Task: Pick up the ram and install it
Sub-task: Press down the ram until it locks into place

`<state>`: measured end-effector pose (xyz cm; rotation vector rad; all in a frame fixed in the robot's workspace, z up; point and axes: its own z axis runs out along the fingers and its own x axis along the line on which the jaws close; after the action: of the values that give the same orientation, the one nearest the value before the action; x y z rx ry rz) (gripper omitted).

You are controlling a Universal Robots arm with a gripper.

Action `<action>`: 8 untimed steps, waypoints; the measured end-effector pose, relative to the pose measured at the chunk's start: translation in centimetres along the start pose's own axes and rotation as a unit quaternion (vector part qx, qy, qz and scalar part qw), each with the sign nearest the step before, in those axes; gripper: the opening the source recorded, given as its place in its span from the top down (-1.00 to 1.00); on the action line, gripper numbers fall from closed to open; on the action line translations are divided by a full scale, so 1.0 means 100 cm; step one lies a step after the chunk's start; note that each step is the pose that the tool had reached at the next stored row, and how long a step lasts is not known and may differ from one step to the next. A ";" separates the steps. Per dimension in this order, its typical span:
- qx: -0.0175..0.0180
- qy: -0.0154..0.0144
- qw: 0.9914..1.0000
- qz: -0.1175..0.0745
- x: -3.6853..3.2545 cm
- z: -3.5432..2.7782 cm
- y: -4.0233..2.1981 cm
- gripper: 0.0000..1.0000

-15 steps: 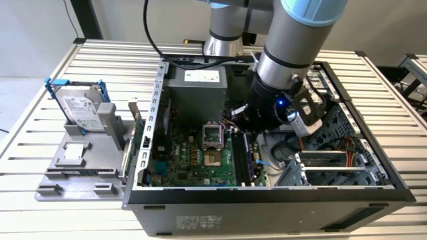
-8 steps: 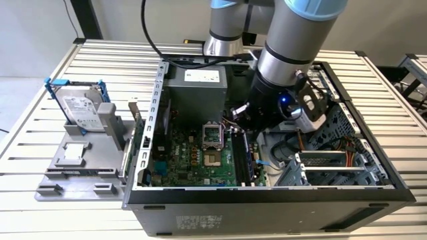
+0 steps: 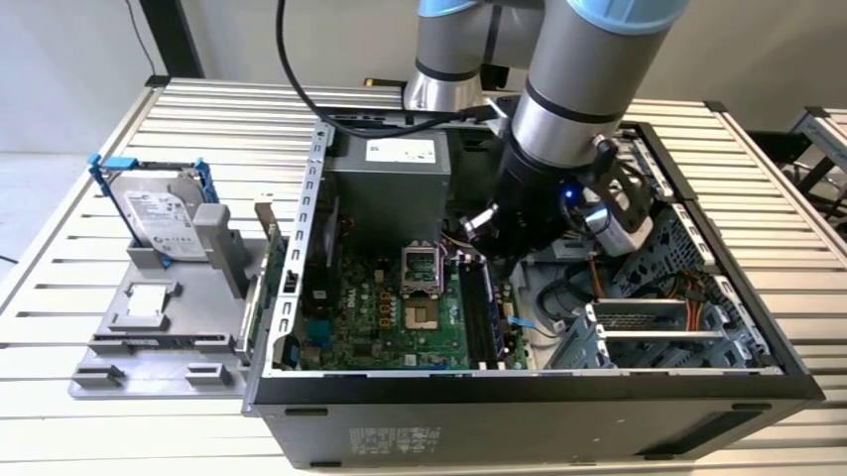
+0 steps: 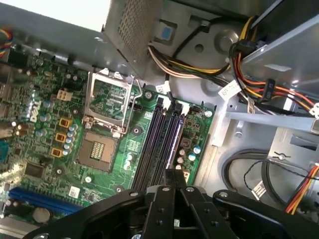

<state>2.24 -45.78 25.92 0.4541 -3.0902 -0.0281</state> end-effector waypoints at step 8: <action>0.003 -0.005 0.998 -0.058 0.0000 -0.0019 0.0000 1.00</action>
<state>2.24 -45.78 26.11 0.6364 -3.0707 -0.0233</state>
